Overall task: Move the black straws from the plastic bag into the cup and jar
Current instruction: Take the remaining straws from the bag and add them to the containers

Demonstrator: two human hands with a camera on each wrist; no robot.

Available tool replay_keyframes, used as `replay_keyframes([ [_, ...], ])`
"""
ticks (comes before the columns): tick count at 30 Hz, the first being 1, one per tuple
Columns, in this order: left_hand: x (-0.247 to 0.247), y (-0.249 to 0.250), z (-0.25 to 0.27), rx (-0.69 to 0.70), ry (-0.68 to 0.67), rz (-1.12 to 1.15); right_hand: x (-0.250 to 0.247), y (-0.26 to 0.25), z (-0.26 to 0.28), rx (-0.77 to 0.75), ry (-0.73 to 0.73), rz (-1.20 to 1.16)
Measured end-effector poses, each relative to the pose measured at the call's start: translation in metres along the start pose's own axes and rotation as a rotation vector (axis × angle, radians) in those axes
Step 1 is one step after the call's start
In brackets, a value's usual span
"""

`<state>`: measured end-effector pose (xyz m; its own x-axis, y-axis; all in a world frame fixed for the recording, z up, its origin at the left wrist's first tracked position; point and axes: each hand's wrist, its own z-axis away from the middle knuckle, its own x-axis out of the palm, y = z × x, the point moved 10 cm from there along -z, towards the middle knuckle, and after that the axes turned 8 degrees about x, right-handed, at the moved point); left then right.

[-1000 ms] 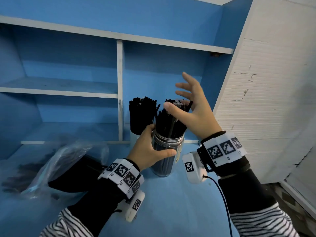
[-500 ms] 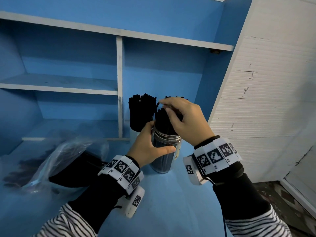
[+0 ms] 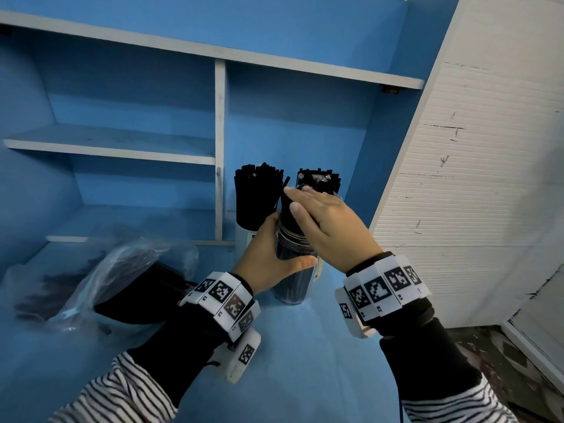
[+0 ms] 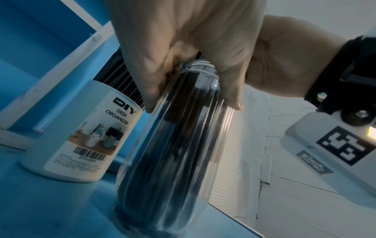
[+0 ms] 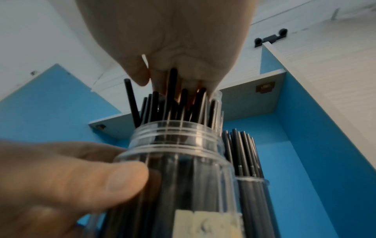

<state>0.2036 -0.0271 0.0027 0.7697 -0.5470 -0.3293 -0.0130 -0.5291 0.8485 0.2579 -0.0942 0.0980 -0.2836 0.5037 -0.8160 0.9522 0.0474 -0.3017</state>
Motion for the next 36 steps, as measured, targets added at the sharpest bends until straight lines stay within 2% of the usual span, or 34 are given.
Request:
replay_keyframes([
  [3,0.0,0.008,0.001,0.006,-0.044,0.003,-0.004,-0.004,-0.001,0.002,0.022,-0.023],
  [6,-0.009,0.014,0.006,0.024,-0.077,-0.039,-0.021,-0.011,0.001,-0.001,0.133,-0.136],
  [11,-0.07,0.03,0.036,-0.009,0.097,-0.111,-0.051,-0.05,0.02,-0.115,0.416,-0.27],
  [13,-0.1,0.041,0.052,0.02,0.124,-0.218,-0.043,-0.066,0.027,-0.15,0.433,-0.312],
  [16,-0.144,0.046,0.071,0.038,0.131,-0.368,-0.002,-0.081,0.028,-0.143,0.277,-0.443],
  [19,-0.183,0.035,0.089,-0.026,0.118,-0.565,0.061,-0.09,0.023,-0.044,0.008,-0.515],
  [22,-0.204,0.02,0.105,-0.06,0.059,-0.61,0.125,-0.1,0.018,0.04,-0.287,-0.461],
  [24,-0.21,0.005,0.115,-0.11,0.004,-0.579,0.158,-0.109,0.014,0.044,-0.421,-0.384],
  [27,-0.217,-0.011,0.123,-0.166,0.006,-0.488,0.187,-0.128,0.004,0.008,-0.51,-0.283],
  [32,-0.237,-0.024,0.13,-0.201,0.198,-0.435,0.227,-0.135,-0.007,0.036,-0.617,-0.173],
  [36,-0.241,-0.022,0.131,-0.187,0.302,-0.386,0.243,-0.133,-0.008,0.014,-0.631,-0.021],
])
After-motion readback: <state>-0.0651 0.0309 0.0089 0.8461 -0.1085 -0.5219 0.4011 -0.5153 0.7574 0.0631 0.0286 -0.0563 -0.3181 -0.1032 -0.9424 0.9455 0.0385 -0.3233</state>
